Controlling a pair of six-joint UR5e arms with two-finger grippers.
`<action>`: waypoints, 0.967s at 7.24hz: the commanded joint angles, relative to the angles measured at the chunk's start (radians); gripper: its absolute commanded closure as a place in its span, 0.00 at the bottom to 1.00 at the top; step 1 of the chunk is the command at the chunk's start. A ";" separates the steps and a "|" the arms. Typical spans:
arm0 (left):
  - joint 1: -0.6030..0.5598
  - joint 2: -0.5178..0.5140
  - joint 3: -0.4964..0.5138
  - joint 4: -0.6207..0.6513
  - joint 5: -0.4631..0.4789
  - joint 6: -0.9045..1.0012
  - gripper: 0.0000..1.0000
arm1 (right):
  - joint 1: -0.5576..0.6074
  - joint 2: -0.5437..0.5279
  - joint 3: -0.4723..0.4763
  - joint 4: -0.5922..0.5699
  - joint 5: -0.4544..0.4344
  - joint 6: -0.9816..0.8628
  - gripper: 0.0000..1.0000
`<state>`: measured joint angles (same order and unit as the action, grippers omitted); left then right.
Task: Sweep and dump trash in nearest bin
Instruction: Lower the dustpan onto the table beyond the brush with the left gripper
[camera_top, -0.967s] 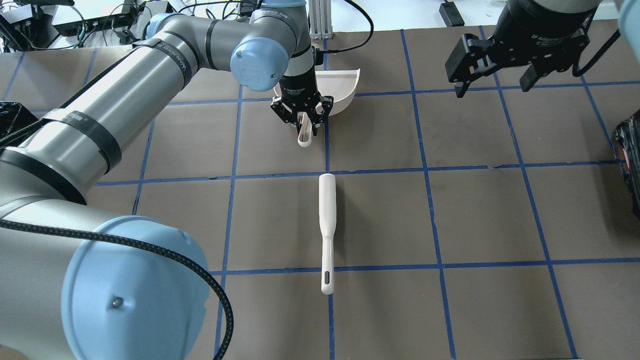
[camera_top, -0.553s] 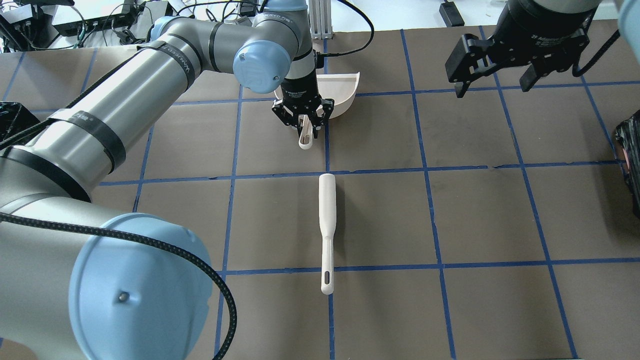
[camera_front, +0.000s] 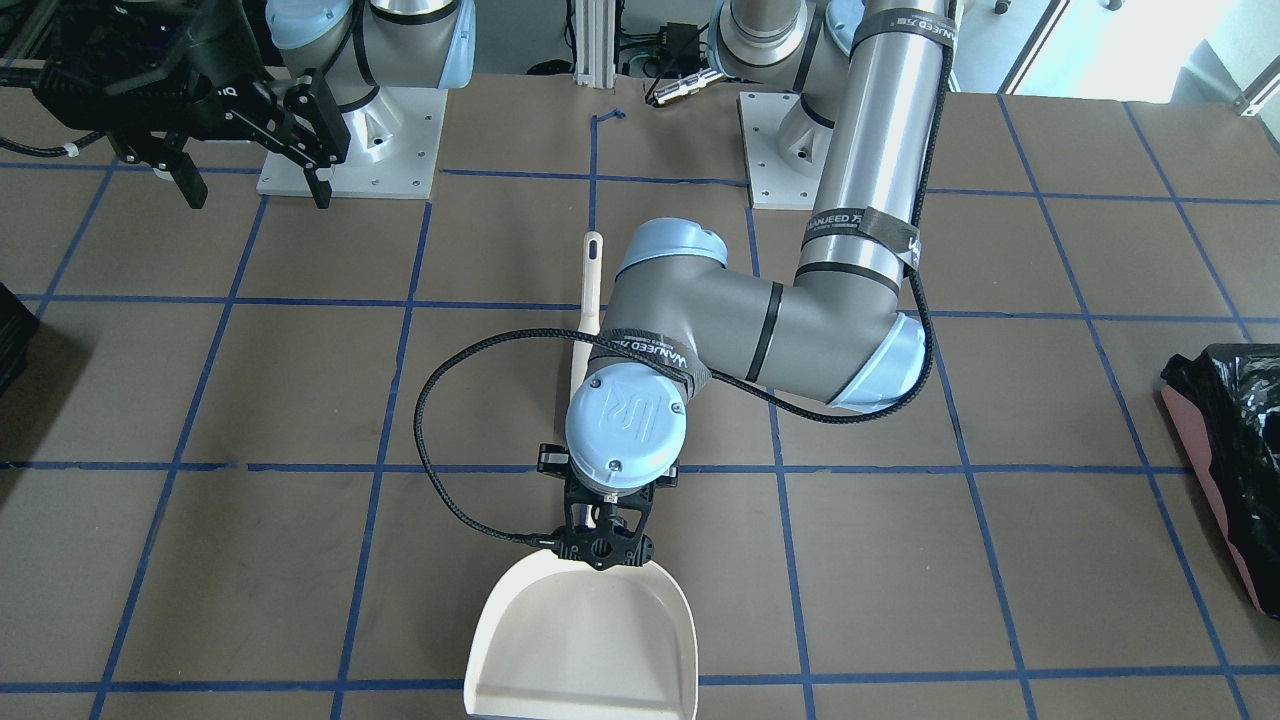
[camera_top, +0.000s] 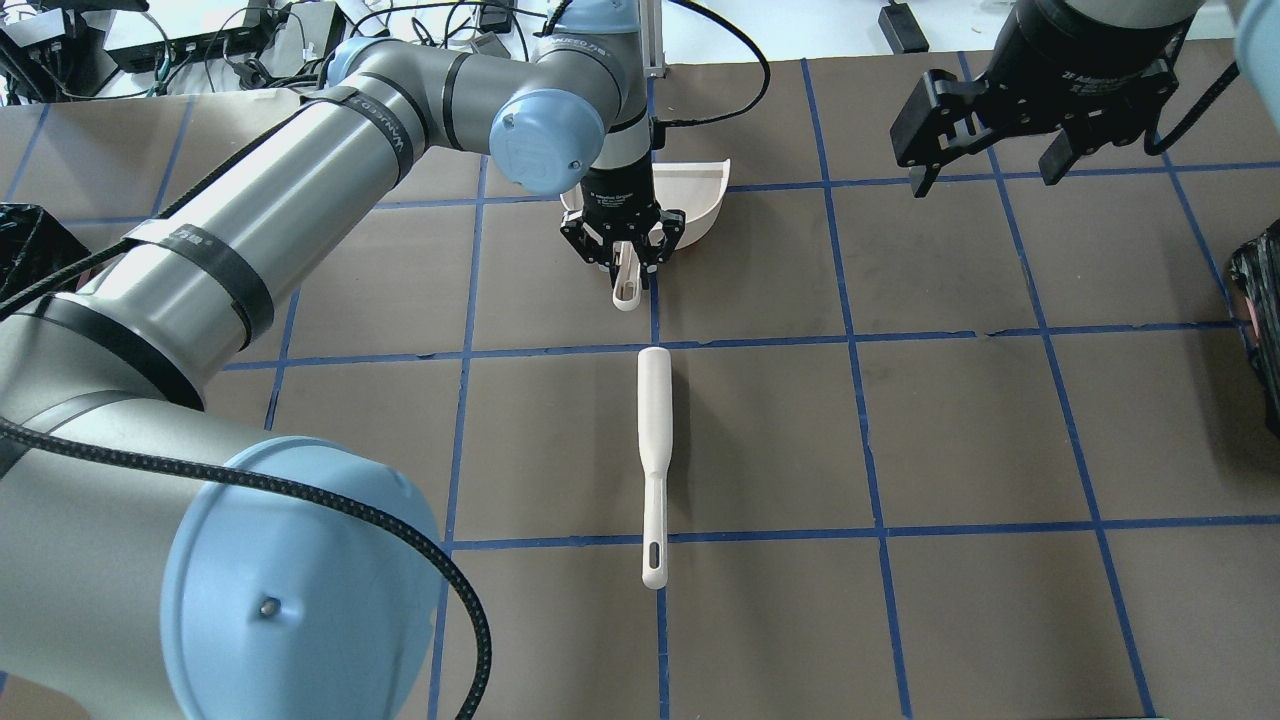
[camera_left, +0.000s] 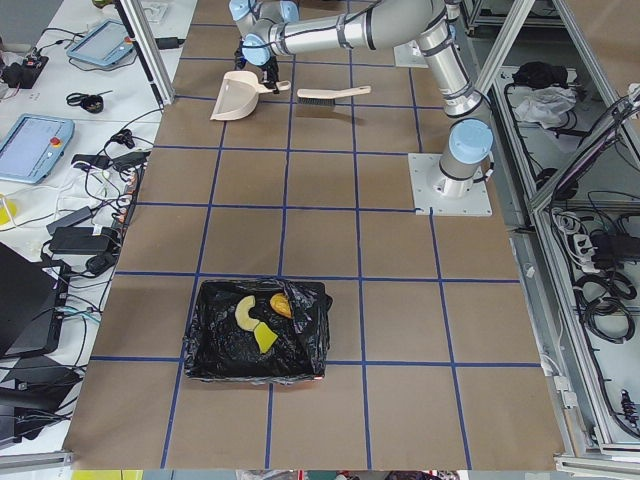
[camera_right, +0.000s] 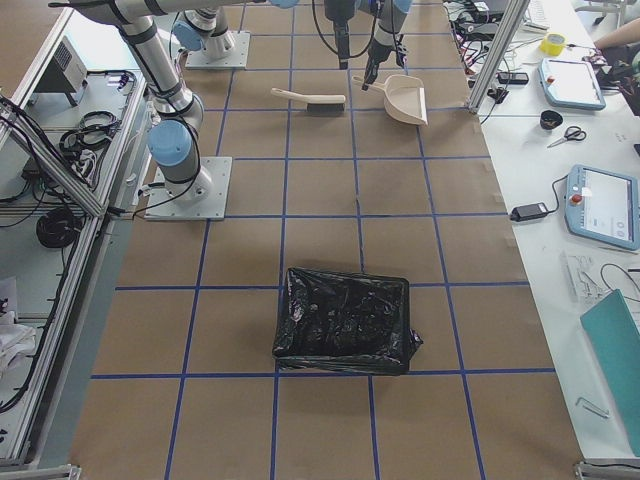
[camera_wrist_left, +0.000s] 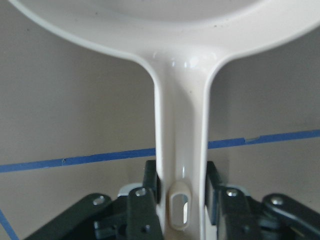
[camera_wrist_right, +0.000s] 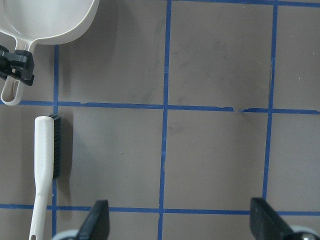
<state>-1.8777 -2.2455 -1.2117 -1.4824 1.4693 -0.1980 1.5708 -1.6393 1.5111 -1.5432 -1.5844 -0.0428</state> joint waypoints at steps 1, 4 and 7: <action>-0.020 -0.003 0.014 -0.016 -0.001 -0.023 1.00 | 0.000 0.001 0.001 0.000 0.000 -0.002 0.00; -0.032 -0.008 0.009 -0.035 0.019 -0.027 1.00 | 0.000 -0.001 0.001 0.000 0.000 0.000 0.00; -0.032 -0.014 0.009 -0.035 0.048 -0.024 0.78 | 0.000 -0.002 0.001 0.000 0.000 0.000 0.00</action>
<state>-1.9095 -2.2551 -1.2025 -1.5186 1.5048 -0.2240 1.5708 -1.6411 1.5125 -1.5432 -1.5846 -0.0430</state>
